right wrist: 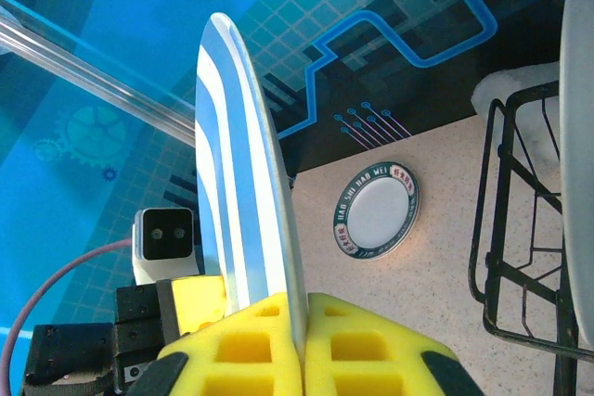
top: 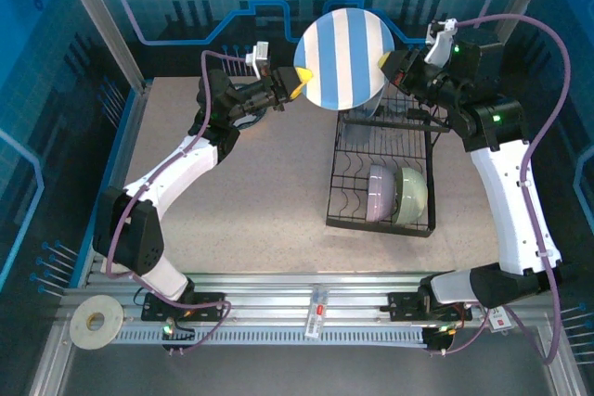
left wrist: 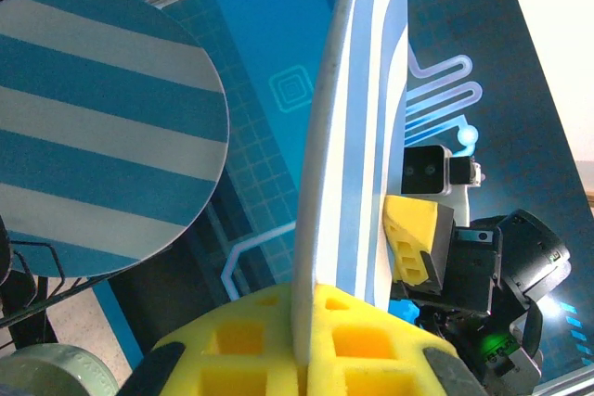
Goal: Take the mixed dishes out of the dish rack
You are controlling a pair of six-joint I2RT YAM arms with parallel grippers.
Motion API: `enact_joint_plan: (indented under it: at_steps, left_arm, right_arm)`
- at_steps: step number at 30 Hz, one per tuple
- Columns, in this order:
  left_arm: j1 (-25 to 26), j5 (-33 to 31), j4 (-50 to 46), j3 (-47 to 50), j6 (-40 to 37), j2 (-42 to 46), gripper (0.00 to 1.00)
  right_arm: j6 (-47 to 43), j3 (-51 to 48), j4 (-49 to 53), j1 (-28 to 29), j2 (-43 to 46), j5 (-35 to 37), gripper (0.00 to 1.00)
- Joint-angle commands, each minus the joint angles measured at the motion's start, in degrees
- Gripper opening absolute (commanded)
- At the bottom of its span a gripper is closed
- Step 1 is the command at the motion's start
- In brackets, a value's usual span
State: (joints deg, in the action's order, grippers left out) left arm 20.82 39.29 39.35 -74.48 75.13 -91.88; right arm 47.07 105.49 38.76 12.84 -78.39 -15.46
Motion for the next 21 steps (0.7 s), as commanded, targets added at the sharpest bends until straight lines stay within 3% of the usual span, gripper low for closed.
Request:
enact_joint_plan:
  at_steps: [1,3,6,9,21]
  left_arm:
    - [0.1,0.98,2.2,-1.26,-0.86,0.16,0.0]
    - [-0.23,0.52,2.24,-1.54,-0.63,0.21,0.0]
    - [-1.07,-0.15,3.03,-1.65,-0.25,0.29,0.0]
    - [-2.19,-0.74,3.1,-2.07,-0.3,0.16,0.0]
    - [-12.54,-1.43,-0.54,-1.86,-1.86,-0.72,0.0]
  right_arm:
    - [-1.51,2.47,-1.66,-0.38,-0.08,-0.68,0.08]
    - [-2.08,2.4,-2.21,-0.99,-0.08,-0.9,0.28]
    - [-3.09,2.54,-3.54,-1.87,-0.19,-1.8,0.7]
    - [-4.01,3.0,-3.56,-2.69,-0.52,-1.85,1.0]
    - [-7.27,3.15,-3.25,-5.71,0.01,-2.99,1.0]
